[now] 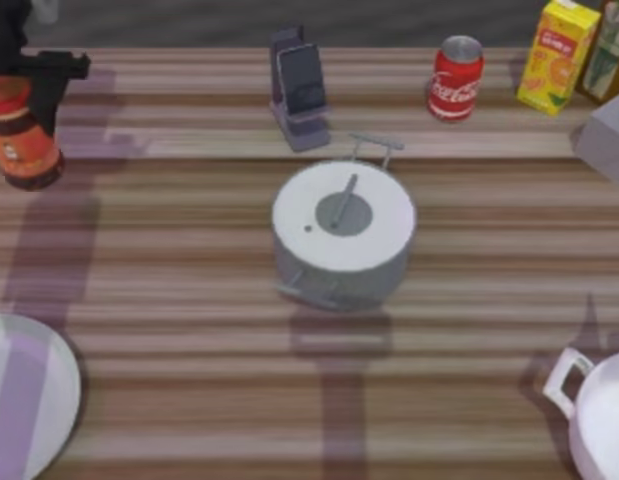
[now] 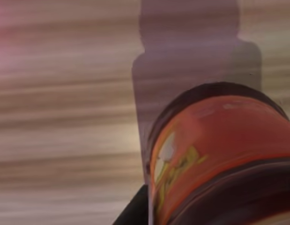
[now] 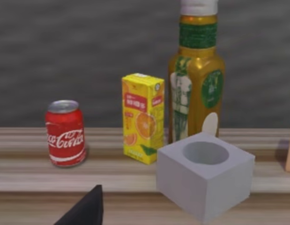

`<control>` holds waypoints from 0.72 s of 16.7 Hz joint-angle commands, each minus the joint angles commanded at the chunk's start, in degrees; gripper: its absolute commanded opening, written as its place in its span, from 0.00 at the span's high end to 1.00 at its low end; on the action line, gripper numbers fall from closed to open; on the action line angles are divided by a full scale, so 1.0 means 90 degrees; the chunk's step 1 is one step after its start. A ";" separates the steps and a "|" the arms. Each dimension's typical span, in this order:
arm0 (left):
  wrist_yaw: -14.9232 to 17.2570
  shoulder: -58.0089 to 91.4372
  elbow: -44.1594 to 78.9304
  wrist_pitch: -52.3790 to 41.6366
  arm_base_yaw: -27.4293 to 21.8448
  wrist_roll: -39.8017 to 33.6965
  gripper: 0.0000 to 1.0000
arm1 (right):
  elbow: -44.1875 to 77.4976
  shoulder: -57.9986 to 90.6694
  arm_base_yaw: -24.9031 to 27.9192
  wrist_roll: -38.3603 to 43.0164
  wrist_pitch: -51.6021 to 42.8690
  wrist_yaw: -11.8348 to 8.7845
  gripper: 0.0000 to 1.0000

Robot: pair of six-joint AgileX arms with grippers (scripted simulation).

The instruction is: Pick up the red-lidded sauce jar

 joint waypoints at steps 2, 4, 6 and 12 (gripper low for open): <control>0.0002 -0.0618 -0.0910 0.0279 -0.0005 -0.0001 1.00 | 0.0000 0.0000 0.0000 0.0000 0.0000 0.0000 0.00; 0.0006 -0.1177 -0.1641 0.0555 -0.0016 -0.0002 1.00 | 0.0000 0.0000 0.0000 0.0000 0.0000 0.0000 0.00; 0.0012 -0.1612 -0.2148 0.0790 -0.0028 -0.0003 1.00 | 0.0000 0.0000 0.0000 0.0000 0.0000 0.0000 0.00; 0.0017 -0.1877 -0.2425 0.0941 -0.0038 -0.0003 1.00 | 0.0000 0.0000 0.0000 0.0000 0.0000 0.0000 0.00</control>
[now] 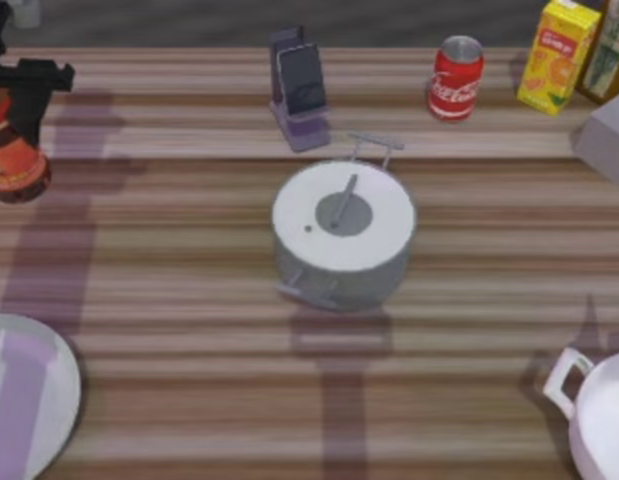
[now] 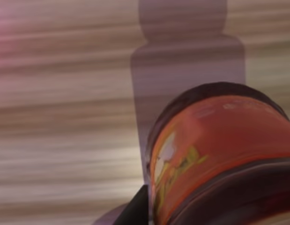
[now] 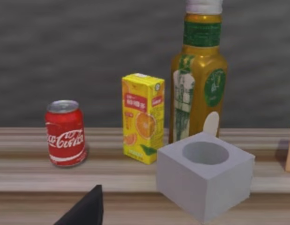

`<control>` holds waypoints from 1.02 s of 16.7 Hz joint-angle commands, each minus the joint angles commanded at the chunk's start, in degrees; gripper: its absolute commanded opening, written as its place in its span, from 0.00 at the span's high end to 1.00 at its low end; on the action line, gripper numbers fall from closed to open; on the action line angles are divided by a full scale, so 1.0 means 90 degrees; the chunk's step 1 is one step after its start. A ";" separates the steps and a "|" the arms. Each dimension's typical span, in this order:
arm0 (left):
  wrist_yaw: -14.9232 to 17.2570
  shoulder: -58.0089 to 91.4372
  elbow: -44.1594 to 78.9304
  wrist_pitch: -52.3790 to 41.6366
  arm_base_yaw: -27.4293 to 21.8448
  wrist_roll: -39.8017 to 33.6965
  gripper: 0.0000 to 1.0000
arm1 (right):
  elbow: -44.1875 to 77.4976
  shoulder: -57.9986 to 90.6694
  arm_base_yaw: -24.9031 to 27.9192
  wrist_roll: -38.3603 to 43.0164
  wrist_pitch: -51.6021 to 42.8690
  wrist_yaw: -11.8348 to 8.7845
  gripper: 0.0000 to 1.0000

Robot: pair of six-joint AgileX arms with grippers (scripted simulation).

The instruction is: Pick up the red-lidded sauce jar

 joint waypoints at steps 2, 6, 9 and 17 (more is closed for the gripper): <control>-0.0006 0.0018 0.0006 -0.0008 -0.0011 -0.0005 1.00 | 0.0000 0.0000 0.0000 0.0000 0.0000 0.0000 0.00; -0.0081 0.0037 -0.0265 0.0270 -0.0446 -0.0618 1.00 | 0.0000 0.0000 0.0000 0.0000 0.0000 0.0000 0.00; -0.0173 0.0066 -0.0618 0.0627 -0.1043 -0.1379 1.00 | 0.0000 0.0000 0.0000 0.0000 0.0000 0.0000 0.00; -0.0313 0.0098 -0.1121 0.1172 -0.1928 -0.2523 1.00 | 0.0000 0.0000 0.0000 0.0000 0.0000 0.0000 0.00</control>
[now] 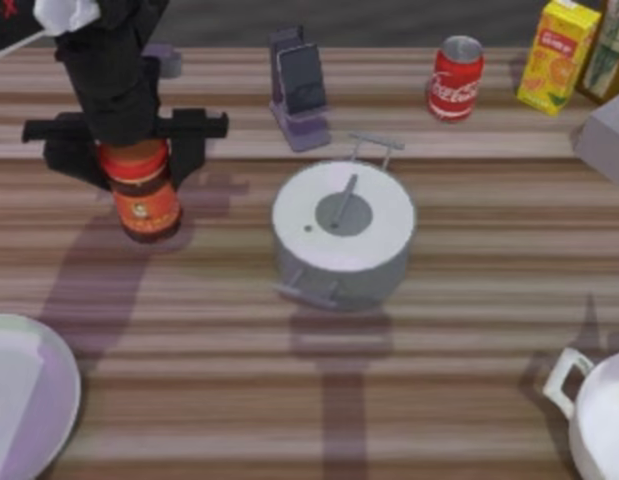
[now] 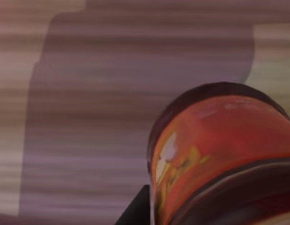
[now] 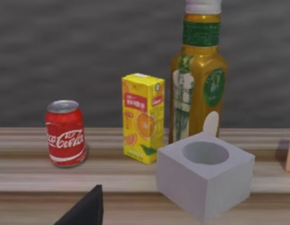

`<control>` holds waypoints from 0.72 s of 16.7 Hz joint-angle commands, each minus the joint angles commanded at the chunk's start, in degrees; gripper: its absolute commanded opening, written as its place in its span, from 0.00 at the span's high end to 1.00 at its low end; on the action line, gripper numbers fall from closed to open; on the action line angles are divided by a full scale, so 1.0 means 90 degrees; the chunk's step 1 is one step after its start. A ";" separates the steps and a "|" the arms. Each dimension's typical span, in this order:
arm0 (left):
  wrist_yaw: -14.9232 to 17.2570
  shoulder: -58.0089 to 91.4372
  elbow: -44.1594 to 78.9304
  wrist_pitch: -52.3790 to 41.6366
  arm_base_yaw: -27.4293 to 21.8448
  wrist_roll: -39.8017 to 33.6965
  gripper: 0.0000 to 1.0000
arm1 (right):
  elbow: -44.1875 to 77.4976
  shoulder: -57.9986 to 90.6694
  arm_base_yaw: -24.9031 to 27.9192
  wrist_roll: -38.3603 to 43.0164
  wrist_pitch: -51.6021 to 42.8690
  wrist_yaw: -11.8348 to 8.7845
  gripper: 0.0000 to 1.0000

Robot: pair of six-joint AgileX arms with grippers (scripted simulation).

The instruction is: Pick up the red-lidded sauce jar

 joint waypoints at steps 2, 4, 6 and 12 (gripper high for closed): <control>0.0011 -0.0023 0.0015 -0.0016 0.0028 0.0019 1.00 | 0.0000 0.0000 0.0000 0.0000 0.0000 0.0000 0.00; 0.0008 0.0005 -0.0084 0.0096 0.0048 0.0004 1.00 | 0.0000 0.0000 0.0000 0.0000 0.0000 0.0000 0.00; 0.0009 0.0117 -0.0330 0.0447 0.0042 0.0012 1.00 | 0.0000 0.0000 0.0000 0.0000 0.0000 0.0000 0.00; 0.0006 0.0327 -0.0769 0.1097 0.0025 0.0029 1.00 | 0.0000 0.0000 0.0000 0.0000 0.0000 0.0000 0.00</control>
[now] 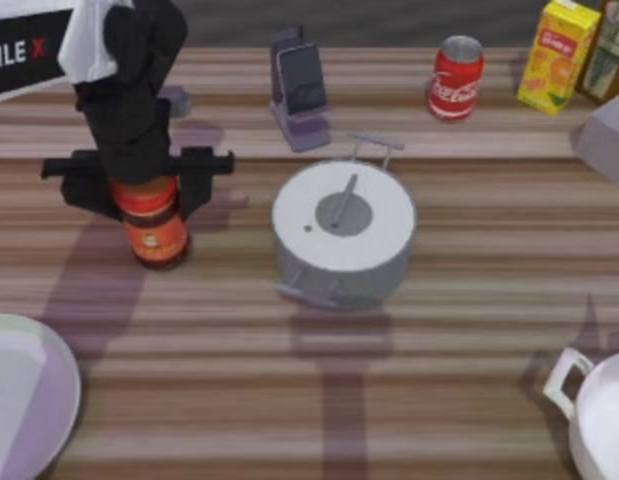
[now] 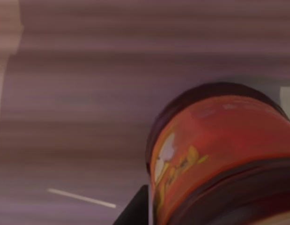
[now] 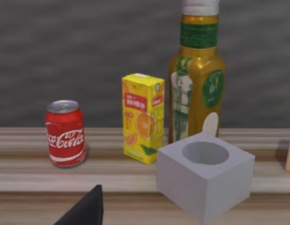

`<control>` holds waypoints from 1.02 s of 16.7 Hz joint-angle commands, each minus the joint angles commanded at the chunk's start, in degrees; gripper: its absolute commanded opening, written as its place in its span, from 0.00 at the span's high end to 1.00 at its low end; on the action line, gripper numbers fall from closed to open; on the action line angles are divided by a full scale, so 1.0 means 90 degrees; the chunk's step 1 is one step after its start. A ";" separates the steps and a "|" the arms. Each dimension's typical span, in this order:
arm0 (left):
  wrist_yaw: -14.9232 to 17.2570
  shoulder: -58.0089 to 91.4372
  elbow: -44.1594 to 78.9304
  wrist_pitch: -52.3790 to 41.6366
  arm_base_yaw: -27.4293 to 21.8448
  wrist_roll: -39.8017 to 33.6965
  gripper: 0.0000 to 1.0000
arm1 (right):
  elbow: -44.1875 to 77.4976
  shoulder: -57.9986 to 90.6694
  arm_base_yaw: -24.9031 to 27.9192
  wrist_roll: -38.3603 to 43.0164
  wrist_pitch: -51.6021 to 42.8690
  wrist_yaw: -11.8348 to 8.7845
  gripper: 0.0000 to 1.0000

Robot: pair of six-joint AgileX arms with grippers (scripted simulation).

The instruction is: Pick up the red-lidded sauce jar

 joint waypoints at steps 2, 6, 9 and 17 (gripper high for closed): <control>0.0000 0.0000 0.0000 0.0000 0.0000 0.0000 0.92 | 0.0000 0.0000 0.0000 0.0000 0.0000 0.0000 0.00; 0.0000 0.0000 0.0000 0.0000 0.0000 0.0000 0.62 | 0.0000 0.0000 0.0000 0.0000 0.0000 0.0000 0.00; 0.0000 0.0000 0.0000 0.0000 0.0000 0.0000 0.40 | 0.0000 0.0000 0.0000 0.0000 0.0000 0.0000 0.00; 0.0000 0.0000 0.0000 0.0000 0.0000 0.0000 0.00 | 0.0000 0.0000 0.0000 0.0000 0.0000 0.0000 0.00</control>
